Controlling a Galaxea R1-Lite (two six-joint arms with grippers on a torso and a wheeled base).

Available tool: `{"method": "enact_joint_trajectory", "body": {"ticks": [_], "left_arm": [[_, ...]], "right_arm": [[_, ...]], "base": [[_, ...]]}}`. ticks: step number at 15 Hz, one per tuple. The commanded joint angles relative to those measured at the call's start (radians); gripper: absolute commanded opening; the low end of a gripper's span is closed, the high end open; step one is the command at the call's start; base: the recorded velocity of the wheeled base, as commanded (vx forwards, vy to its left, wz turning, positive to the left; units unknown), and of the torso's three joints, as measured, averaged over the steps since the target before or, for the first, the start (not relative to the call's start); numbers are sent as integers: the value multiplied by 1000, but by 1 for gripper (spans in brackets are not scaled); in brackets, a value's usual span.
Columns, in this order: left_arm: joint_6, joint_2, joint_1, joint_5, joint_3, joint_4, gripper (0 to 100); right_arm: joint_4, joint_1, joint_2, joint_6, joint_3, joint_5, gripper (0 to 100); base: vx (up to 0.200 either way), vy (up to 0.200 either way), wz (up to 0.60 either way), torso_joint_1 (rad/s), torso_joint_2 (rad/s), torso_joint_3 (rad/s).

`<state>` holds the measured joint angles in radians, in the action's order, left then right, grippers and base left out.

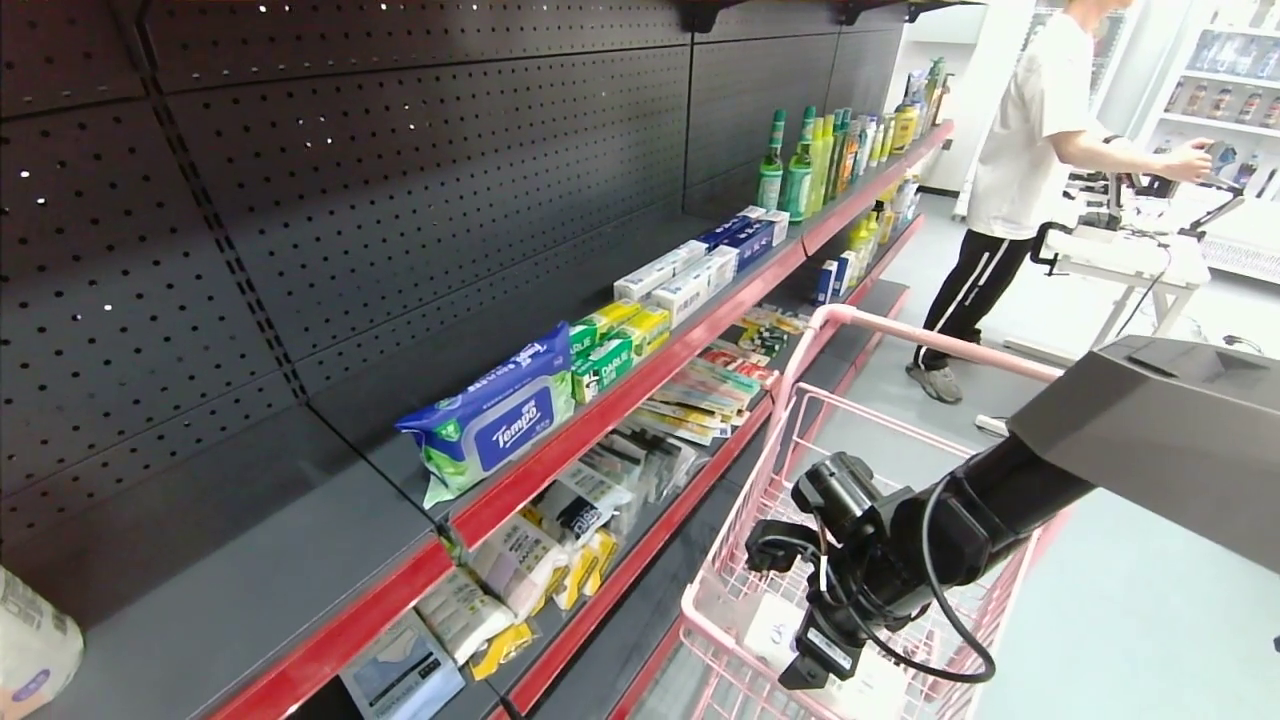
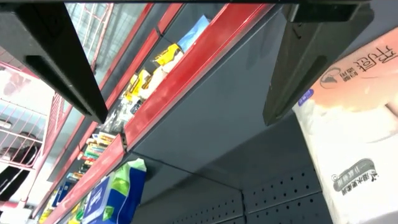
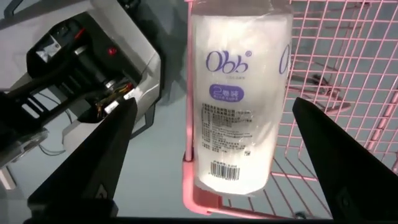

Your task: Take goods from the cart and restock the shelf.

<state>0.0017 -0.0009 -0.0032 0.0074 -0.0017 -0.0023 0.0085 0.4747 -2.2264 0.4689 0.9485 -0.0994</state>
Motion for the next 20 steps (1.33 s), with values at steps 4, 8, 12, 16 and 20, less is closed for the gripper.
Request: {"method": "enact_joint_trajectory", "body": {"ticks": [4, 8, 12, 16, 20], "left_arm": [[0, 1, 0, 0, 0, -1, 100], [0, 1, 0, 0, 0, -1, 100], [0, 1, 2, 0, 0, -1, 100], [0, 1, 0, 0, 2, -1, 100], [0, 1, 0, 0, 0, -1, 100]], "right_arm": [[-4, -7, -42, 7, 44, 1, 100], [-5, -11, -64, 8, 62, 1, 100], [-5, -41, -87, 22, 88, 3, 100], [-7, -74, -116, 60, 130, 4, 100], [-7, -74, -137, 62, 156, 3, 100]], "base": [[0, 0, 0, -68, 164, 90], [0, 0, 0, -94, 229, 126], [0, 0, 0, 0, 0, 0], [0, 0, 0, 0, 0, 0], [0, 0, 0, 0, 0, 0]]}}
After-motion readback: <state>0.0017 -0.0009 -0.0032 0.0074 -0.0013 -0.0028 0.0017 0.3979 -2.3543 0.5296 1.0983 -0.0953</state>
